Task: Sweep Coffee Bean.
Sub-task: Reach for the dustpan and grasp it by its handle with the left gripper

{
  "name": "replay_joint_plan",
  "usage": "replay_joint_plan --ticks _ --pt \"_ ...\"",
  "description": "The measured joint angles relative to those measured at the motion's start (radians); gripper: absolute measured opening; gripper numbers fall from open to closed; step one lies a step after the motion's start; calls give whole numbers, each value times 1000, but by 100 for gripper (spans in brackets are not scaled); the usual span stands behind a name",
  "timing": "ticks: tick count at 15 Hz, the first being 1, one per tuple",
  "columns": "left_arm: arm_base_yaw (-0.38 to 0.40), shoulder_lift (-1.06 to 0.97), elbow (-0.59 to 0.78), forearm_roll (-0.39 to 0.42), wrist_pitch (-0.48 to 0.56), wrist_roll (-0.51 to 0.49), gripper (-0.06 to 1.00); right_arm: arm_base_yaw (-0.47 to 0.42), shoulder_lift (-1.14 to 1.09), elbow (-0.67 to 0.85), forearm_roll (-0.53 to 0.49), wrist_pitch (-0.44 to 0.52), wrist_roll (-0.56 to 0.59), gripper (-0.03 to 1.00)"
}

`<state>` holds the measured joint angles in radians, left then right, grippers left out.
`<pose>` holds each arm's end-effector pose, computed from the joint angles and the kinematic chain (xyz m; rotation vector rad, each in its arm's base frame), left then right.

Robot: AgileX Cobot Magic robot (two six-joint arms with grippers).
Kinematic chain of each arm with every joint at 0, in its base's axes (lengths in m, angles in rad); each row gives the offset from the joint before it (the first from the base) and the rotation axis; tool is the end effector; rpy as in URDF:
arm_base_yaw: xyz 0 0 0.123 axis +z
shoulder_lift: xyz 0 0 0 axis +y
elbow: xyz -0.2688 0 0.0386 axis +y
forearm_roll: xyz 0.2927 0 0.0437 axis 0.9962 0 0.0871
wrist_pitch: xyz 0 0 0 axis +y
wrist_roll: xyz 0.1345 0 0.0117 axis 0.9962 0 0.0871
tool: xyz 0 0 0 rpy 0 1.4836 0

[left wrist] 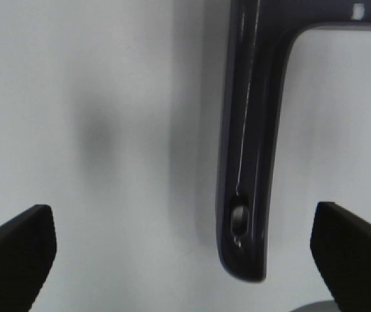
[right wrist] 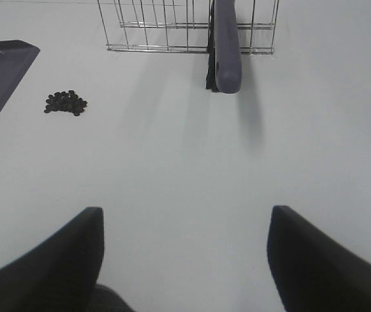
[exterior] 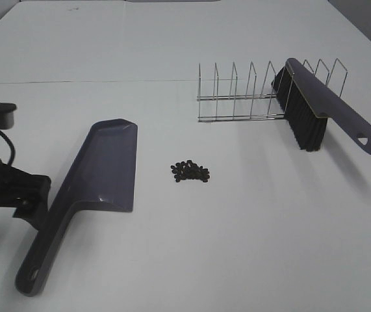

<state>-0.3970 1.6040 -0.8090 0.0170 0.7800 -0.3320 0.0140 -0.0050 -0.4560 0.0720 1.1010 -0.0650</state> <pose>0.2725 -0.1125 0.0775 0.1171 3.0573 -0.0275 0.0883 0.0099 0.2589 -0.0872 2.1200 0.0572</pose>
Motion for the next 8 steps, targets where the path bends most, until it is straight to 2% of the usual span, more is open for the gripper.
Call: replay_joint_plan --ticks 2,8 --pt "-2 119 -34 -4 -57 0 99 0 0 0 0 0 0 63" --pt "-50 282 -128 -12 -107 -46 98 0 0 0 0 0 0 63"
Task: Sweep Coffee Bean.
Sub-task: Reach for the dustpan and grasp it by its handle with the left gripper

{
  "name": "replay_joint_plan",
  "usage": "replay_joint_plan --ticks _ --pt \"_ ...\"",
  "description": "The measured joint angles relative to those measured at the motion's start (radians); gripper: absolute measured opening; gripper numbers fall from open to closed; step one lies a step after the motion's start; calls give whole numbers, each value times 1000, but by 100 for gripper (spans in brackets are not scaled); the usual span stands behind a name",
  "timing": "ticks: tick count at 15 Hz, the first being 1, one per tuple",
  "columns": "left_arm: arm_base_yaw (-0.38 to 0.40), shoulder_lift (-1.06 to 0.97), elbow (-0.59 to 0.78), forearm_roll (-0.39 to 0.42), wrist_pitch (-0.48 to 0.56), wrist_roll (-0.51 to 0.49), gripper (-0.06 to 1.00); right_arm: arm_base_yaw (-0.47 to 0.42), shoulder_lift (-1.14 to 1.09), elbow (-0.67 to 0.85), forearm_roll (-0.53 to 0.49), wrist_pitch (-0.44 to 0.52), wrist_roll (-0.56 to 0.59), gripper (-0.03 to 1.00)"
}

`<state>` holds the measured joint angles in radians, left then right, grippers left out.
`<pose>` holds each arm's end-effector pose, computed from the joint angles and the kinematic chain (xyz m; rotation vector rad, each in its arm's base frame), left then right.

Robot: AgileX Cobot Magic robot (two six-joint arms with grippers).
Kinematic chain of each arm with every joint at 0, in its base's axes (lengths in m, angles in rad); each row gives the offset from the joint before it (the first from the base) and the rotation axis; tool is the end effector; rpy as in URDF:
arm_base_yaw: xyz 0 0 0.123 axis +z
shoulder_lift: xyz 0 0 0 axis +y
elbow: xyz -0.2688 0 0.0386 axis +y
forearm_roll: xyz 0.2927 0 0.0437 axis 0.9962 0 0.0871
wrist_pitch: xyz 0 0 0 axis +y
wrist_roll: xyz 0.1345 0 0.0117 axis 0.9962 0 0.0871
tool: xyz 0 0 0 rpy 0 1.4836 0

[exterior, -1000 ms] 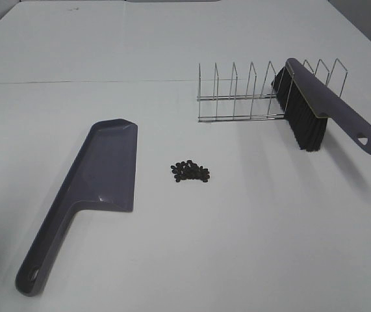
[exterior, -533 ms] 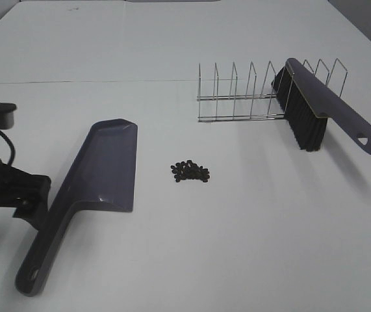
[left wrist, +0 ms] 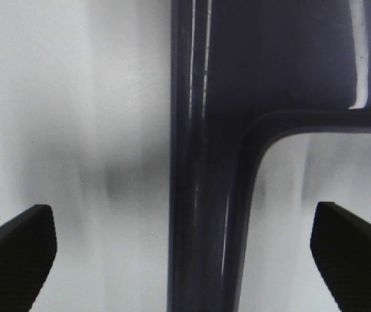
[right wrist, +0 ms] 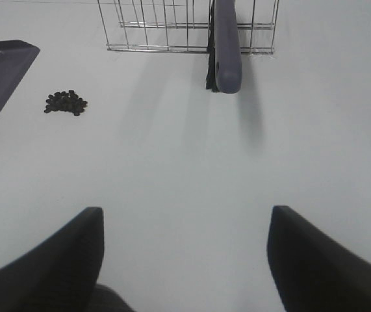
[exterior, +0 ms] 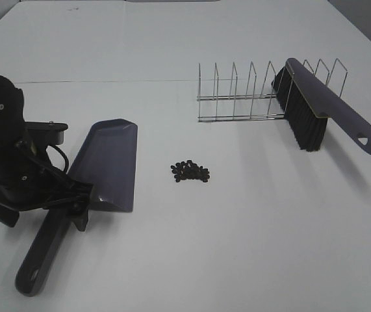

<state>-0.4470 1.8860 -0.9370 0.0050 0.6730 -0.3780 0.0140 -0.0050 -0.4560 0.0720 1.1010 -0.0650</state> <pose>0.2985 -0.1426 0.0192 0.1132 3.1052 -0.0179 0.0883 0.0099 0.2589 -0.0872 2.1200 0.0572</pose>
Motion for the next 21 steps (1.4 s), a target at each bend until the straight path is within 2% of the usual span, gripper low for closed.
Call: replay_joint_plan --ticks 2,5,14,16,19,21 --pt "-2 21 -29 -5 0 -37 90 0 0 0 0 0 0 63" --pt "-2 32 -31 -5 0 -56 85 0 0 0 0 0 0 63" --pt "-9 63 -32 -5 0 -59 79 0 0 0 0 0 0 63" --pt "-9 63 -32 -5 0 -72 68 0 0 0 0 0 0 63" --pt "-9 63 -32 -5 0 -82 42 0 0 0 0 0 0 63" --pt "-9 63 -32 -10 1 -85 33 0 0 0 0 0 0 63"
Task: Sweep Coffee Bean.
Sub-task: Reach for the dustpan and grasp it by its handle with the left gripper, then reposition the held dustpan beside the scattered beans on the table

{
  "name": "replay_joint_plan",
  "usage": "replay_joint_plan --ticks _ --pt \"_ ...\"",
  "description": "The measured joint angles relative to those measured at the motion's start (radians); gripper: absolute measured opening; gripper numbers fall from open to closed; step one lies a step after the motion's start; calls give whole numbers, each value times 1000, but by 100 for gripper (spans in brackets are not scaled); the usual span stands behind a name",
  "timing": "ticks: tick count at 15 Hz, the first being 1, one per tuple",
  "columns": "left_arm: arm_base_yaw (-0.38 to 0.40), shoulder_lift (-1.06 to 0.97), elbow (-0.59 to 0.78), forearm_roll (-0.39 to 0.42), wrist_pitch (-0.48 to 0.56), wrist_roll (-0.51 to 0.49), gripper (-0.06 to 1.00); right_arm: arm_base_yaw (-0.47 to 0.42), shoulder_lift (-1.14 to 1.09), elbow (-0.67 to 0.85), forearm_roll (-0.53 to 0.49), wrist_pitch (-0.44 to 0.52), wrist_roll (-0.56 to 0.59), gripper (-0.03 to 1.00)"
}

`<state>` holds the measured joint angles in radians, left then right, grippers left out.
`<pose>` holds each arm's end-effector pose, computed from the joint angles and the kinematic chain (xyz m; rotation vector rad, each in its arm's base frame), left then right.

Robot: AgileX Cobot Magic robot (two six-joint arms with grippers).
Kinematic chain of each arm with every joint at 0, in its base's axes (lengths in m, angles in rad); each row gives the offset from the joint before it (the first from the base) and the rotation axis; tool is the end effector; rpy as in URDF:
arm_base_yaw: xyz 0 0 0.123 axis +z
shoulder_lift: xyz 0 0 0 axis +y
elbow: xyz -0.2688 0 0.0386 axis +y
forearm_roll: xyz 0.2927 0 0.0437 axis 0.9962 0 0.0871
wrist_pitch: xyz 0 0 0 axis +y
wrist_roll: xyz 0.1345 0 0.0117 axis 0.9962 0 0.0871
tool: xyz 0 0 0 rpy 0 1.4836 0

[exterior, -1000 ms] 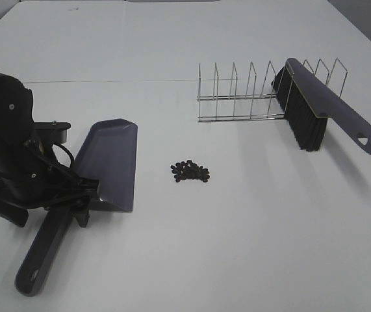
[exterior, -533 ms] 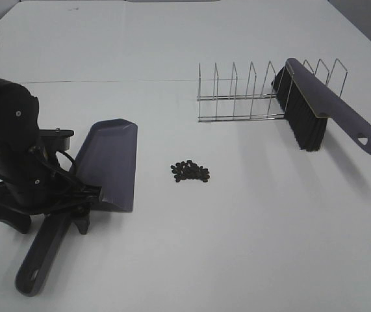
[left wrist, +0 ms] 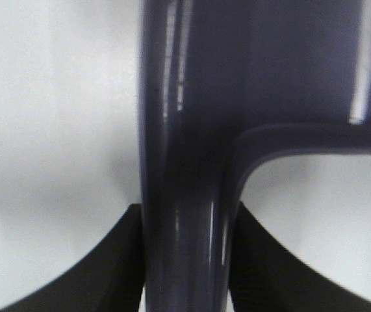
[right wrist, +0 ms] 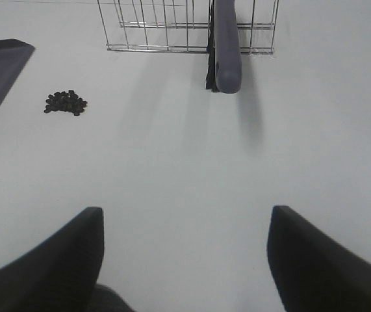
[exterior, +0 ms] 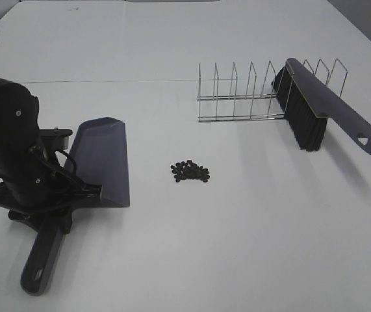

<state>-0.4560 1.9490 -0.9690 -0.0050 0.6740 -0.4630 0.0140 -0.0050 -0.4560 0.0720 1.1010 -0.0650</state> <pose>0.3005 -0.1479 0.0048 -0.0171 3.1393 -0.0072 0.0883 0.0099 0.2589 -0.0872 2.1200 0.0572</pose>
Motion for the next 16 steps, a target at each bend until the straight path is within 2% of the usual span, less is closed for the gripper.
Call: replay_joint_plan --ticks 4,9,16 --pt "0 0 0 -2 0 2 33 0 0 0 0 0 0 63" --pt "0 -31 0 72 40 91 33 0 0 0 0 0 0 63" --pt "-1 -123 11 86 52 102 33 0 0 0 0 0 0 63"
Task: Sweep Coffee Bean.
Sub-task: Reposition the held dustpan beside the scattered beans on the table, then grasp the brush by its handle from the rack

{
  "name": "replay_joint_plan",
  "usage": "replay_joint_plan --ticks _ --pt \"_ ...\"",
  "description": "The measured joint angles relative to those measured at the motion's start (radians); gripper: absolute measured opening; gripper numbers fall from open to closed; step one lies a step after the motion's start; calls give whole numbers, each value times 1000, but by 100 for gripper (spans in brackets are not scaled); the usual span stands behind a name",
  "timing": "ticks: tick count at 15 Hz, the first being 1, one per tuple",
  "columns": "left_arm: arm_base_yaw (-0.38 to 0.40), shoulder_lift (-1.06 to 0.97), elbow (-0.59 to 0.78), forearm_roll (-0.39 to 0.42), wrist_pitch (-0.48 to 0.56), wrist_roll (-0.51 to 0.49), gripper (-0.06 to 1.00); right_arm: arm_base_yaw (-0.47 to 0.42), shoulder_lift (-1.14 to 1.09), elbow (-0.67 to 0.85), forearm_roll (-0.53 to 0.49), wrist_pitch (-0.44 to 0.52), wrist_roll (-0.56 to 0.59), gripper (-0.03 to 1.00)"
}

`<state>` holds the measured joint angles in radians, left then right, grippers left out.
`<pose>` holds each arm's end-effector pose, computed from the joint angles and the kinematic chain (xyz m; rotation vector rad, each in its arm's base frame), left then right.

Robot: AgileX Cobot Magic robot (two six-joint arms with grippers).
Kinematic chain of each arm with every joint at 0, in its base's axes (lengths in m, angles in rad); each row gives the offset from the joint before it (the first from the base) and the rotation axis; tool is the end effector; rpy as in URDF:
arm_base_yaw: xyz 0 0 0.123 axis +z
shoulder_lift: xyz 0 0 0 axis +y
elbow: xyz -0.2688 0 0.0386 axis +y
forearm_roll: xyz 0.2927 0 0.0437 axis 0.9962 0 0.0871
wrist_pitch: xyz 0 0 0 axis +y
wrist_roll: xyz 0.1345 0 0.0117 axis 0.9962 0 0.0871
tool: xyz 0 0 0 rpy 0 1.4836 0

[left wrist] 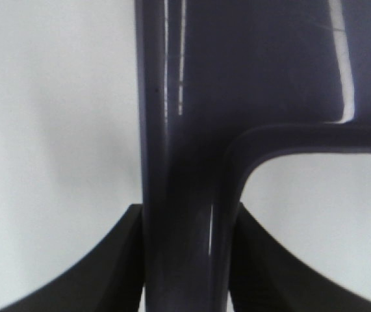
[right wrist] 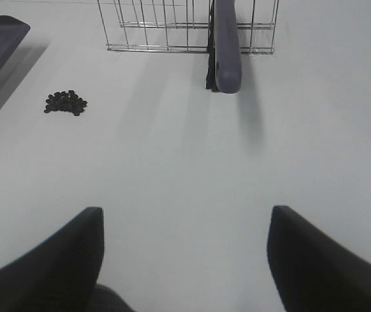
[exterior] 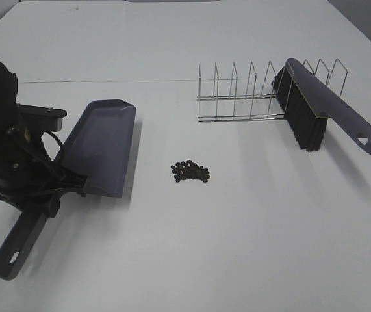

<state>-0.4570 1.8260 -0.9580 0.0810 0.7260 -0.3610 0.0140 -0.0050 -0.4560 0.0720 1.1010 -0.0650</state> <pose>0.3052 -0.1420 0.0437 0.2368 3.0514 0.0393 0.0883 0.0099 0.2589 -0.0872 2.1200 0.0572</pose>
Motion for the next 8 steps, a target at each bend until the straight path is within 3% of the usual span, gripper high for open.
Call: replay_joint_plan --ticks 4,8 --pt "-31 0 0 3 -27 0 33 0 43 -11 -4 2 17 64" --pt "-31 0 0 3 -30 0 33 0 405 -150 81 81 65 85"
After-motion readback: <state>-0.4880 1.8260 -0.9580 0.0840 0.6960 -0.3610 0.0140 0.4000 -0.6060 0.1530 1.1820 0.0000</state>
